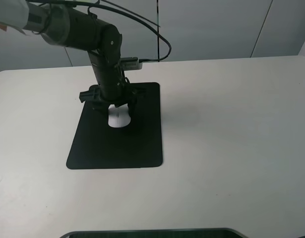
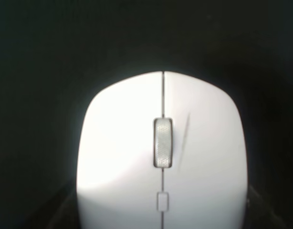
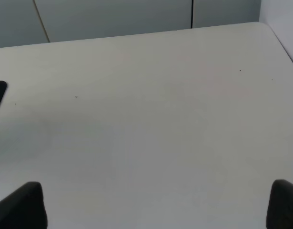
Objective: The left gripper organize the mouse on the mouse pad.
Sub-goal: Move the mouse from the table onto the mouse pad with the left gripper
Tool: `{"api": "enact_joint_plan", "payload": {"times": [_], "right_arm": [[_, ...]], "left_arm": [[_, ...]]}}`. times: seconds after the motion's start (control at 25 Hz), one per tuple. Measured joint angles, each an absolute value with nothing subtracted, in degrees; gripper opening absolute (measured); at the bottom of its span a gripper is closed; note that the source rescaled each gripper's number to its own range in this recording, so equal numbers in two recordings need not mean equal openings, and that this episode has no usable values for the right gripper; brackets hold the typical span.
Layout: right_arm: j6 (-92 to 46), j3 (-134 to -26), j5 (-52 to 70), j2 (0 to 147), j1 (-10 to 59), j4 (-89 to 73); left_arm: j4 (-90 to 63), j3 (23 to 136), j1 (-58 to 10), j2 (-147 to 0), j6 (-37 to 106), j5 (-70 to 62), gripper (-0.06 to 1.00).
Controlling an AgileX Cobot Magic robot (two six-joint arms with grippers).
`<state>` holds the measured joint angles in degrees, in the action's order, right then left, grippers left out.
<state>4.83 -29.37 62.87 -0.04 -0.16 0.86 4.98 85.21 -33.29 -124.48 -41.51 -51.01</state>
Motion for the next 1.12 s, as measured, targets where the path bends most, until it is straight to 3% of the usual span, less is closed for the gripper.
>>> {"api": "enact_joint_plan", "payload": {"times": [0.96,1.0,1.04,1.08,1.12], "right_arm": [[4.83,-29.37,62.87,-0.04,-0.16,0.86],[4.83,-29.37,62.87,-0.04,-0.16,0.86],[4.83,-29.37,62.87,-0.04,-0.16,0.86],[4.83,-29.37,62.87,-0.04,-0.16,0.86],[4.83,-29.37,62.87,-0.04,-0.16,0.86]], "left_arm": [[4.54,85.21,-33.29,-126.86,-43.21,-49.77,0.03],[4.54,85.21,-33.42,-126.86,-43.21,-49.77,0.22],[4.54,85.21,-33.55,-126.86,-43.21,-49.77,0.62],[4.54,85.21,-33.67,-126.86,-43.21,-49.77,0.82],[4.54,85.21,-33.65,-126.86,-43.21,-49.77,0.88]]}}
